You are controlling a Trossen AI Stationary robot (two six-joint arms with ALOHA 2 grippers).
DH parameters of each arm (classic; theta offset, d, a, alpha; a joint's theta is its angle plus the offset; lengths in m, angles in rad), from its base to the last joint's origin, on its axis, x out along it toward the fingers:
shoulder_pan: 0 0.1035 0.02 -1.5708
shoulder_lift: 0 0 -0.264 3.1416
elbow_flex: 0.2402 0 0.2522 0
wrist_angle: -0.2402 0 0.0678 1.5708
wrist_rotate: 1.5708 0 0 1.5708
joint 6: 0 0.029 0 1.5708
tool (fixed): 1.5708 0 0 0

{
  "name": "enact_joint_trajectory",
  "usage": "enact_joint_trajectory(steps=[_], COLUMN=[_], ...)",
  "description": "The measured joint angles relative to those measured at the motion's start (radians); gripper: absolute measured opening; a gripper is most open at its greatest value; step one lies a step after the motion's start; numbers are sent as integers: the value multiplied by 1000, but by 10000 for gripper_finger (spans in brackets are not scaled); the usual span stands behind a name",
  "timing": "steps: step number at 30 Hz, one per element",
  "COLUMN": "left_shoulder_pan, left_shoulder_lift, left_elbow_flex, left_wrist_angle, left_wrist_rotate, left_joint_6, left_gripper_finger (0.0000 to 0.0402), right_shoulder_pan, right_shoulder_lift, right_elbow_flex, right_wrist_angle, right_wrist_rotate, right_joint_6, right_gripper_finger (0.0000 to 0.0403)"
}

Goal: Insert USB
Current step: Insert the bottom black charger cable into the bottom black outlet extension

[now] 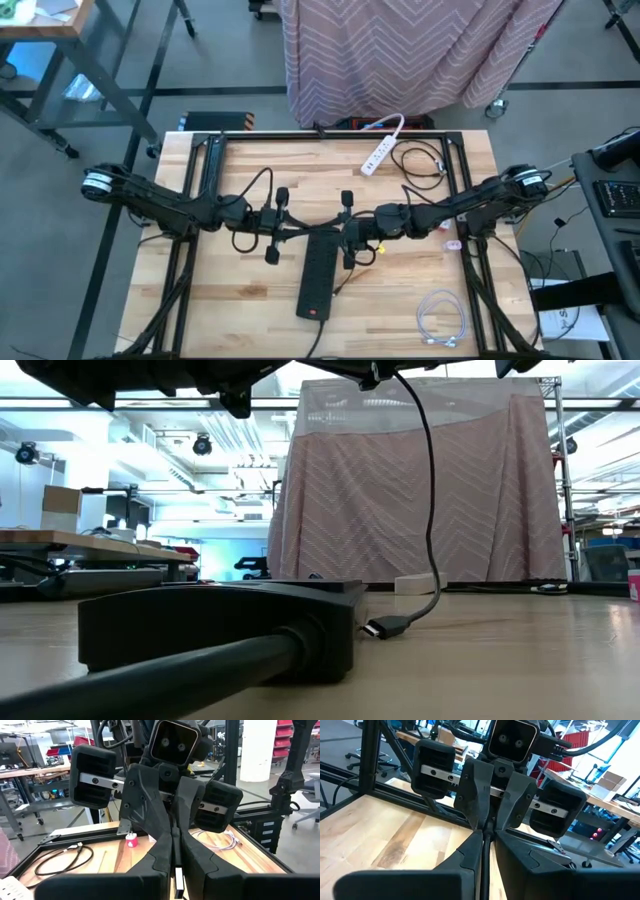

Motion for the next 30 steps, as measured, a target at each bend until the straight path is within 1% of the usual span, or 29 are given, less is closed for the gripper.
enact_joint_trajectory(steps=[3,5,11,15,18,21,22,25,30], left_shoulder_pan=[0,-1,-1,-1,1,1,1,0,0], left_shoulder_lift=[0,0,0,0,-4,-39,-55,-109,-226], left_elbow_flex=[0,0,0,2,0,0,0,0,0], left_wrist_angle=[-5,-10,-35,-52,-125,-182,-194,-287,-500], left_wrist_rotate=[-4,-28,-61,-66,-73,-75,-75,-73,-81], left_joint_6=[5,5,13,13,19,32,33,27,-35], left_gripper_finger=[10,10,17,42,66,92,101,126,153], right_shoulder_pan=[0,0,-1,-2,-3,-7,-9,-19,-38], right_shoulder_lift=[0,0,0,0,-3,-14,-18,-37,-41], right_elbow_flex=[0,0,0,0,4,4,4,44,172], right_wrist_angle=[0,-2,-8,-5,6,-36,-60,-220,-607], right_wrist_rotate=[0,3,10,7,0,-3,-1,0,3], right_joint_6=[0,0,8,8,9,8,8,3,-34], right_gripper_finger=[21,9,5,3,2,1,1,1,1])
